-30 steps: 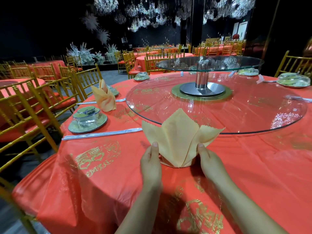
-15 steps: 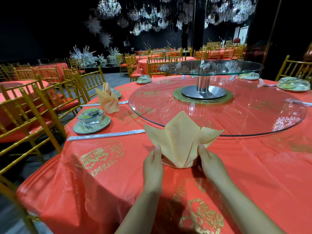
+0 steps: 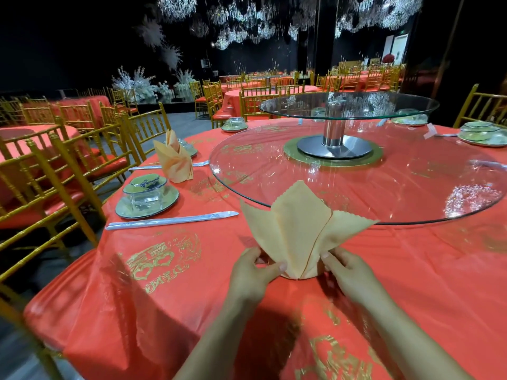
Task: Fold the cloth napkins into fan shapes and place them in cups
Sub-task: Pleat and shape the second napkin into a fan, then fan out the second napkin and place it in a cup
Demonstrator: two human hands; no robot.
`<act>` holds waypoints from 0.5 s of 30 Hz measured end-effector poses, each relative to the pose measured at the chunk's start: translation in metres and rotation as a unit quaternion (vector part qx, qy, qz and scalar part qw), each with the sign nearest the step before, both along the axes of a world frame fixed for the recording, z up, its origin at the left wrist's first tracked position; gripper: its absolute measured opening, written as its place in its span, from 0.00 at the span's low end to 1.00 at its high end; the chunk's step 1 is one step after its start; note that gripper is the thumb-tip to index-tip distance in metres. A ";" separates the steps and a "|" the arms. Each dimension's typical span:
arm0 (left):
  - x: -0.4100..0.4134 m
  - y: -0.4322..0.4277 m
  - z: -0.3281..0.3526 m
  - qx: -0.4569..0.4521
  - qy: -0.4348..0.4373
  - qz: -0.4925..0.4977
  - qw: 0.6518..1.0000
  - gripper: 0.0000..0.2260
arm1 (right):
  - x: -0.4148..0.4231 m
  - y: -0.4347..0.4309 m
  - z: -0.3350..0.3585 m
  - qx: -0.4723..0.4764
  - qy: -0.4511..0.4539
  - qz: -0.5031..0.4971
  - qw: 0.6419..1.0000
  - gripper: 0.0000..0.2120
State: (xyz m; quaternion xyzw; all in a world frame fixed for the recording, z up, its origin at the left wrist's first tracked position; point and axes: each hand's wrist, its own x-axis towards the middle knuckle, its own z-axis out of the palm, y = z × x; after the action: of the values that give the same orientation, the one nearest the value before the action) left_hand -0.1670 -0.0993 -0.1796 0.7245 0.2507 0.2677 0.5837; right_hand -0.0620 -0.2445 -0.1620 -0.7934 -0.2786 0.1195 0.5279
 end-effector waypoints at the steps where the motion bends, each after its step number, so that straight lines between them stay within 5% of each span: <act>1: 0.003 0.002 -0.001 -0.008 -0.009 0.009 1.000 0.24 | 0.000 0.001 0.001 0.011 -0.005 0.000 1.000 0.14; 15: 0.036 0.096 0.021 -0.050 -0.055 -0.009 0.997 0.11 | 0.042 0.105 0.012 0.043 -0.025 0.014 0.999 0.15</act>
State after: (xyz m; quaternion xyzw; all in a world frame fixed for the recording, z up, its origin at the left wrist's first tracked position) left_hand -0.1307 -0.0030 -0.1588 0.6810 0.2251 0.2891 0.6340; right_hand -0.0203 -0.1398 -0.1501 -0.7684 -0.3077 0.0954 0.5529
